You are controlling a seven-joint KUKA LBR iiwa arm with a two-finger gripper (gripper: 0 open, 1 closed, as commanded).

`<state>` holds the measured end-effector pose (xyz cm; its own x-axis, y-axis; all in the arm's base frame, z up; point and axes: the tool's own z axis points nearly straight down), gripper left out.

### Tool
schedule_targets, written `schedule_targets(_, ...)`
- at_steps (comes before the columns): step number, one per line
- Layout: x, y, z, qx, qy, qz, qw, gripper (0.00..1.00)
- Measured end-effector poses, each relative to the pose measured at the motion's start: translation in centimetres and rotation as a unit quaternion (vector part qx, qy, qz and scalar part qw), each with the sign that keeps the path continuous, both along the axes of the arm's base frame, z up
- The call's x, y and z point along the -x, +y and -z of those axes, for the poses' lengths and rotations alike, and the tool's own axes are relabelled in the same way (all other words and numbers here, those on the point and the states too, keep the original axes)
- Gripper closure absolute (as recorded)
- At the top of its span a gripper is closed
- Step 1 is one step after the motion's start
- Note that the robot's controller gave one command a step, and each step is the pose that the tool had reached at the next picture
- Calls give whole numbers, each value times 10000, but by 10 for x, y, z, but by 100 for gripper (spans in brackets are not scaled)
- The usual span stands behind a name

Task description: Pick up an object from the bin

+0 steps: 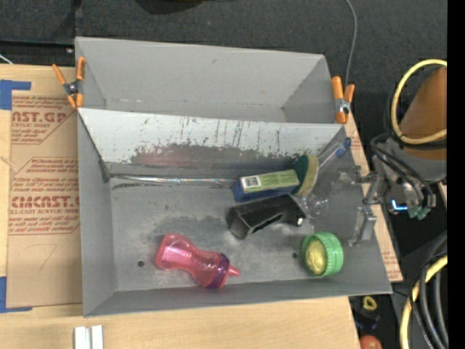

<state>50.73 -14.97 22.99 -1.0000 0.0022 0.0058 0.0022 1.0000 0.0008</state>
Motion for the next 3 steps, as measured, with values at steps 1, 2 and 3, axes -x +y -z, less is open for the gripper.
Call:
schedule_targets(1,-2,1,-4,9,-38,-14,10000,0)
schedule_targets(2,16,-2,102,7,-43,-1477,9890,0)
schedule_targets(3,24,-6,70,14,-64,220,9997,0)
